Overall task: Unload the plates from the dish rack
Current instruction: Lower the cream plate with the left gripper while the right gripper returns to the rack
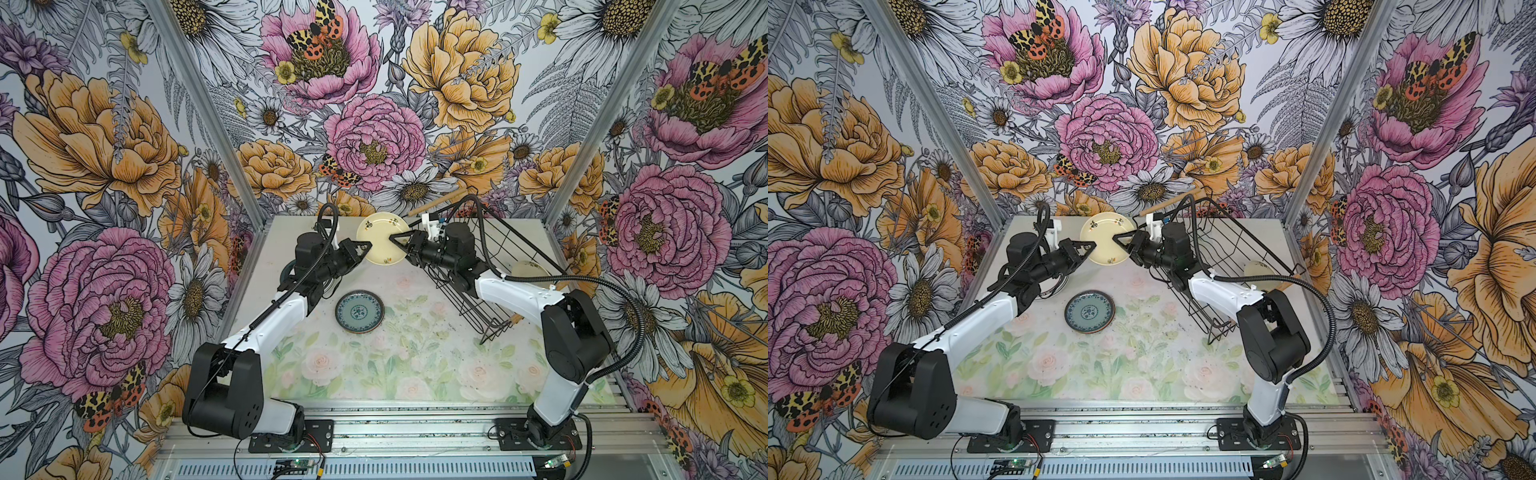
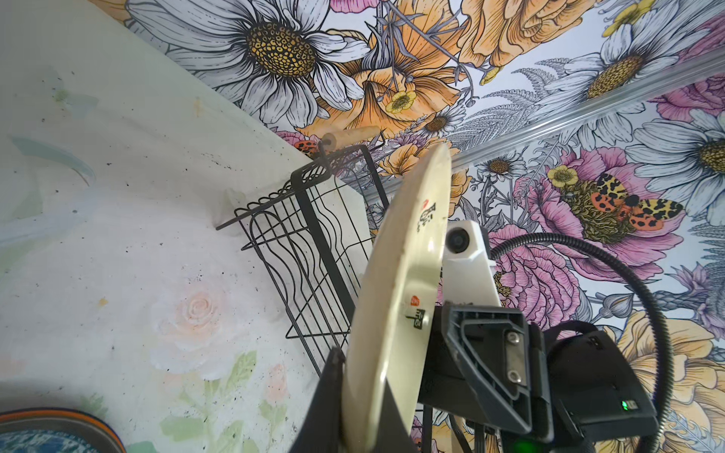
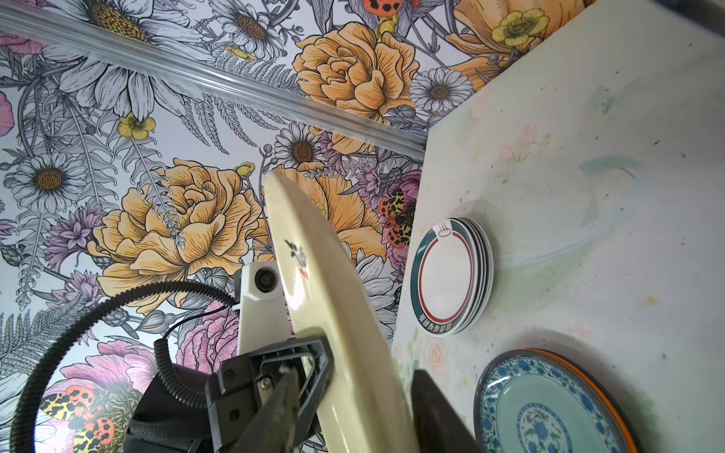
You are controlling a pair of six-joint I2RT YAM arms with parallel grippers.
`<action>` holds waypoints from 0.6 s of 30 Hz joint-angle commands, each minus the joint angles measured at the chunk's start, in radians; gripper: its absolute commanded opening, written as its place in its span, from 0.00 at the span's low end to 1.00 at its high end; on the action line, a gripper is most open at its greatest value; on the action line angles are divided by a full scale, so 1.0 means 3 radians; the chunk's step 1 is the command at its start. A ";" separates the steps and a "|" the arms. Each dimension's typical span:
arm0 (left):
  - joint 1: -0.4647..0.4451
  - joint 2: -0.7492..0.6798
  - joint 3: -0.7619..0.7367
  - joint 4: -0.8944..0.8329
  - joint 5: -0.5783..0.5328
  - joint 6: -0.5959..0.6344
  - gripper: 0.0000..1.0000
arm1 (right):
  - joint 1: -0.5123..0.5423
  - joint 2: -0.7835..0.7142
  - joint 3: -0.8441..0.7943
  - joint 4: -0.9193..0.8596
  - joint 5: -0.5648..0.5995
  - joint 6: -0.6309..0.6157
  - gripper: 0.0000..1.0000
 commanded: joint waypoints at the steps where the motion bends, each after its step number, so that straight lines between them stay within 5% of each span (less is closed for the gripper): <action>1: 0.0158 -0.0213 0.0073 -0.0221 0.0212 0.0005 0.00 | 0.0005 0.0033 0.0203 -0.0090 -0.0036 -0.0269 0.61; 8: 0.0454 -0.0635 0.0266 -0.1575 -0.0014 0.0360 0.00 | -0.0079 0.0033 0.0652 -0.1190 -0.0011 -0.1382 0.99; 13: 0.0635 -0.0860 0.0288 -0.2285 -0.0277 0.0536 0.00 | -0.0090 -0.0238 0.0858 -0.2158 0.1052 -0.2552 0.99; 18: 0.0641 -0.1020 0.0149 -0.2487 -0.0578 0.0514 0.00 | -0.0094 -0.0638 0.0641 -0.2268 0.2174 -0.3132 0.99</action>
